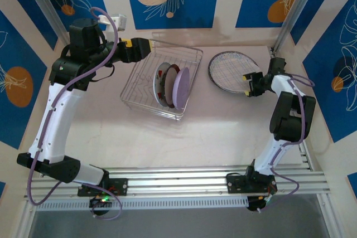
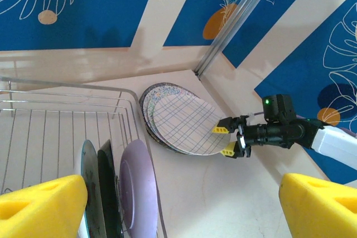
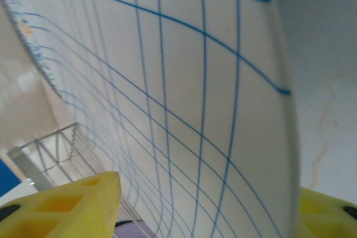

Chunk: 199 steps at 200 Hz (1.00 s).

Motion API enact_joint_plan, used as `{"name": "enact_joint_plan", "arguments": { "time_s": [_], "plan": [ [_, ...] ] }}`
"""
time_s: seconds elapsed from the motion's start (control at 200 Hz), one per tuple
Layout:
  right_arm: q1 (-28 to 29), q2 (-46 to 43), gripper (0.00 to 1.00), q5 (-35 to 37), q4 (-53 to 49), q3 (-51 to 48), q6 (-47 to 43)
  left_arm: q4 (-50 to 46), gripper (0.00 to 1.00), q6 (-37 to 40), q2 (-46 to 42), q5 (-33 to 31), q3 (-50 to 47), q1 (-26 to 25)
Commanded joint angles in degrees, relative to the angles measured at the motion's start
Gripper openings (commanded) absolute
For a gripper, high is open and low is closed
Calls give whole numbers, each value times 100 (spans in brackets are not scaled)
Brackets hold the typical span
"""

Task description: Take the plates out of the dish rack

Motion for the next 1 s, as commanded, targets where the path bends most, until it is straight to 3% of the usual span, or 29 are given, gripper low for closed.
{"name": "enact_joint_plan", "arguments": {
  "time_s": [0.0, 0.395, 0.99],
  "plan": [
    [37, 106, 59, 106, -593, 360, -204, 9, 89, -45, -94, 93, 6, -76],
    [81, 494, 63, 322, -1312, 917, -275, 9, 89, -53, -11, 107, 83, -75],
    [185, 1021, 67, 267, -1307, 1430, -162, -60, 89, -53, 82, 125, 140, -72]
  ]
}}
